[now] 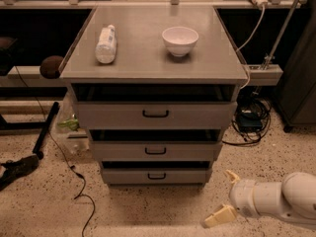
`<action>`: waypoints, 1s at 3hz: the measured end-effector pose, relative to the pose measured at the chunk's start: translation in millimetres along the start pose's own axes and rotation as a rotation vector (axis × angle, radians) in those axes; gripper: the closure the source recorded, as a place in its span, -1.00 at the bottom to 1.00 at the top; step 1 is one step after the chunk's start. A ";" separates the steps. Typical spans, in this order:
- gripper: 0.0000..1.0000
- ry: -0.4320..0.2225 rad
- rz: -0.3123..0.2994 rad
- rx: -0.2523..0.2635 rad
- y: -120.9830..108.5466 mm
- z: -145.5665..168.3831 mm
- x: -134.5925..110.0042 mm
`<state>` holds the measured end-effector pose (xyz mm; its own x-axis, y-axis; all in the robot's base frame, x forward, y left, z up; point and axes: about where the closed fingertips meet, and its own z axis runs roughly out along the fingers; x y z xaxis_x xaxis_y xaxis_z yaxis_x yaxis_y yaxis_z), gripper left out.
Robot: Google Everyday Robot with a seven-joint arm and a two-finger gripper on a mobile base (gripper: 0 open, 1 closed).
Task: Open bottom drawer
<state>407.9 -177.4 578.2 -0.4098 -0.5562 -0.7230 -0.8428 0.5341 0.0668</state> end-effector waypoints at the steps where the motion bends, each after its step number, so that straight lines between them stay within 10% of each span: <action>1: -1.00 -0.071 0.015 -0.013 -6.2 53.1 27.2; 3: -1.00 -0.081 0.045 -0.043 1.7 68.6 39.6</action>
Offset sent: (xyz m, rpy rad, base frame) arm 0.0108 0.0126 -0.0471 0.0581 -0.0196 -0.0042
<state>414.2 -154.8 502.5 -0.4192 -0.4779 -0.7719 -0.8392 0.5284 0.1286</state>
